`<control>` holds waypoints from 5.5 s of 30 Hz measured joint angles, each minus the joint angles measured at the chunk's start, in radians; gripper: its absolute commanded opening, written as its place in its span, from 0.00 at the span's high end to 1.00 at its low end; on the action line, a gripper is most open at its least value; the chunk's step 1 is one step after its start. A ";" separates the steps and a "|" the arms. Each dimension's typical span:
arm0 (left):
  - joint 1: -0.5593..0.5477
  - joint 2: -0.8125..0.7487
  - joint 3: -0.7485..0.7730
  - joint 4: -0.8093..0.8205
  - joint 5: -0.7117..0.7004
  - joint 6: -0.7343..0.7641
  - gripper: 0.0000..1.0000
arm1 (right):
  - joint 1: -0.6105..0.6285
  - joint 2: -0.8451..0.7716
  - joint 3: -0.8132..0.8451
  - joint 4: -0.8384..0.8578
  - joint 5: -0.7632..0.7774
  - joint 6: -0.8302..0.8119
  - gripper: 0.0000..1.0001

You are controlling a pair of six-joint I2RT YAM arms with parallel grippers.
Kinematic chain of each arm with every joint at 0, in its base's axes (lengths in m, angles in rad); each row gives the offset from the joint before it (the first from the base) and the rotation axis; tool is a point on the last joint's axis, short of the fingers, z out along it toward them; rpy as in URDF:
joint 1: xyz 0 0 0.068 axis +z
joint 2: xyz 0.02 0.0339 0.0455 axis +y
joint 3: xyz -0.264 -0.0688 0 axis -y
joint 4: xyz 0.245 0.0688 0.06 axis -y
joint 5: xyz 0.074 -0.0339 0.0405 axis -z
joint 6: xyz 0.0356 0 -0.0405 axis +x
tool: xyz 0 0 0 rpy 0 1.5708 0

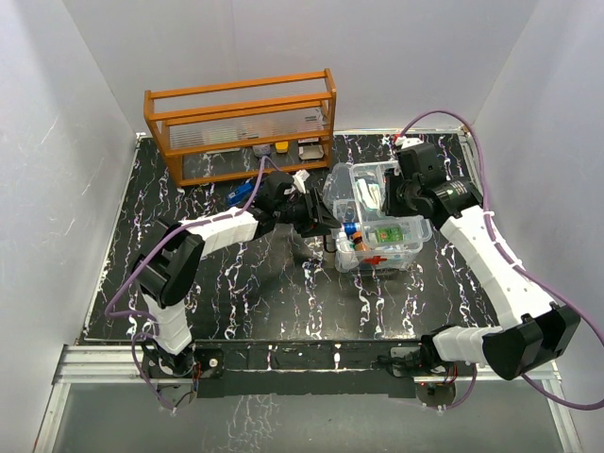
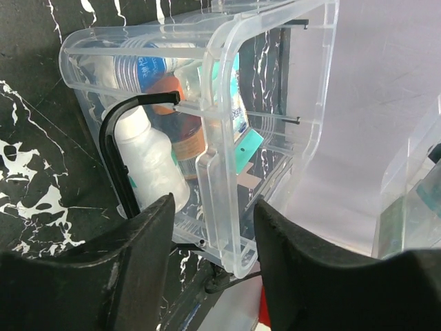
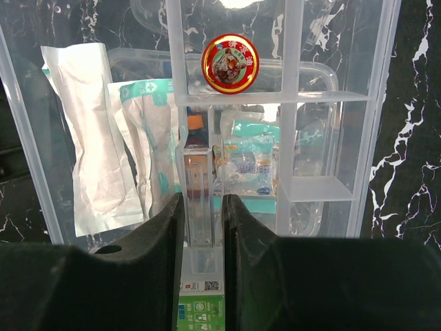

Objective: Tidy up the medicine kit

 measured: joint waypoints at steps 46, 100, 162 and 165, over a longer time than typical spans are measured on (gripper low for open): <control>0.380 -0.267 -0.109 -0.466 0.333 0.428 0.48 | 0.058 0.047 -0.040 0.147 -0.170 -0.113 0.98; 0.328 -0.193 -0.045 -0.676 0.265 0.561 0.93 | 0.134 0.128 -0.034 0.167 -0.305 -0.365 1.00; 0.645 -0.435 -0.007 -0.825 0.121 0.577 0.33 | 0.303 0.614 0.360 -0.065 -0.532 -0.954 1.00; 0.645 -0.435 -0.011 -0.821 0.126 0.577 0.33 | 0.303 0.614 0.360 -0.065 -0.538 -0.960 1.00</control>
